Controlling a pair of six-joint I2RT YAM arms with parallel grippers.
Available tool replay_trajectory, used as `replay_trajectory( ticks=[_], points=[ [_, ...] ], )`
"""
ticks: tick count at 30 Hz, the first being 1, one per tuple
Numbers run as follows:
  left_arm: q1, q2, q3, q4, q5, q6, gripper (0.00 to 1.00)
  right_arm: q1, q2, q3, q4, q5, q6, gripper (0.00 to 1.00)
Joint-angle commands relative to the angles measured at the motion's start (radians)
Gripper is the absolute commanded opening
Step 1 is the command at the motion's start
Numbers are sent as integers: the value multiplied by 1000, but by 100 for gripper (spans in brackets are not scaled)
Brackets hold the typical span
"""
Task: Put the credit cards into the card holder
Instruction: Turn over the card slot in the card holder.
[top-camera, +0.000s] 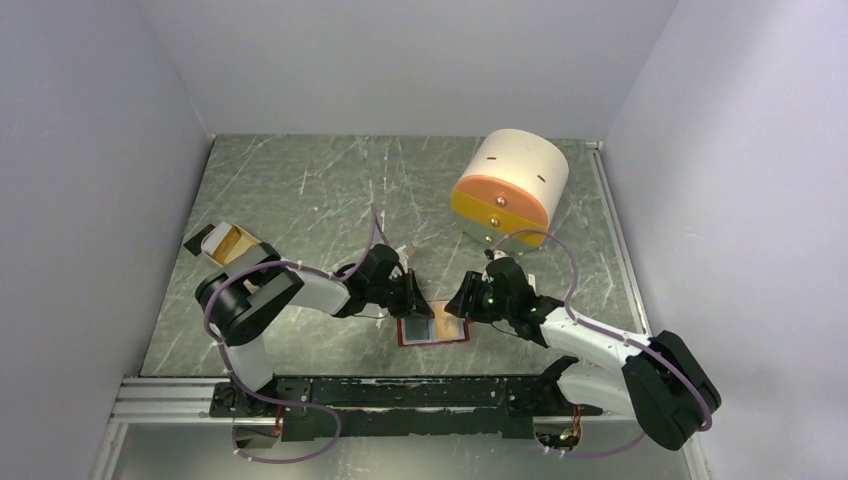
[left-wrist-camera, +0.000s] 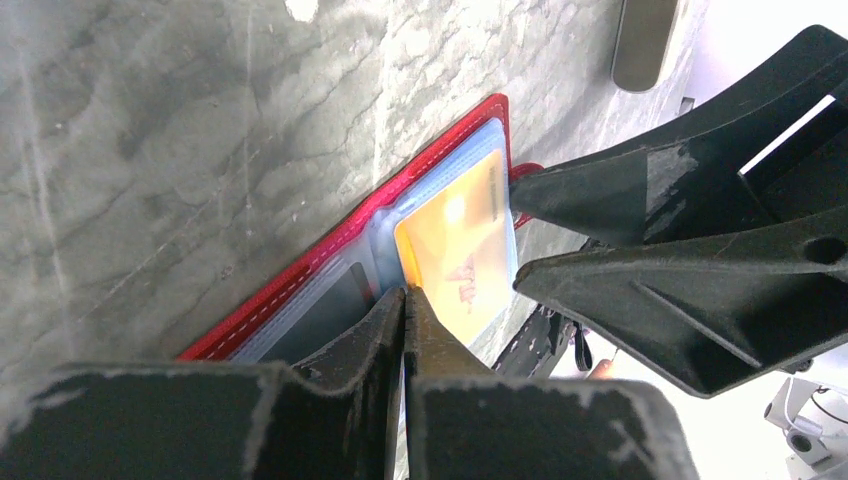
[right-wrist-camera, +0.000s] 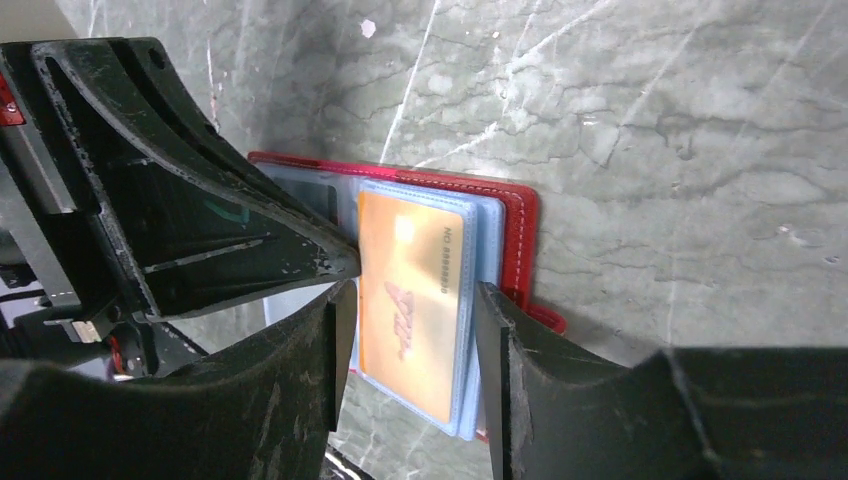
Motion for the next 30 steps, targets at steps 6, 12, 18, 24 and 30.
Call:
replay_trajectory(
  ticks=[6, 12, 18, 24, 30],
  points=[
    [-7, -21, -46, 13, -42, -15, 9, -2, -4, -22, -35, 10, -18, 51],
    [-8, 1, -49, 22, -29, -13, 9, -2, 0, -37, 32, -54, 10, 51],
    [-9, -1, -39, 12, -26, -6, 9, -1, -48, 9, -107, 27, -24, 51],
    [-8, -3, -47, 27, -26, -11, 9, 0, -124, 47, -172, 49, -39, 51],
    [-9, 8, -49, 33, -26, -12, 9, 0, -87, 26, -104, 8, -15, 51]
  ],
)
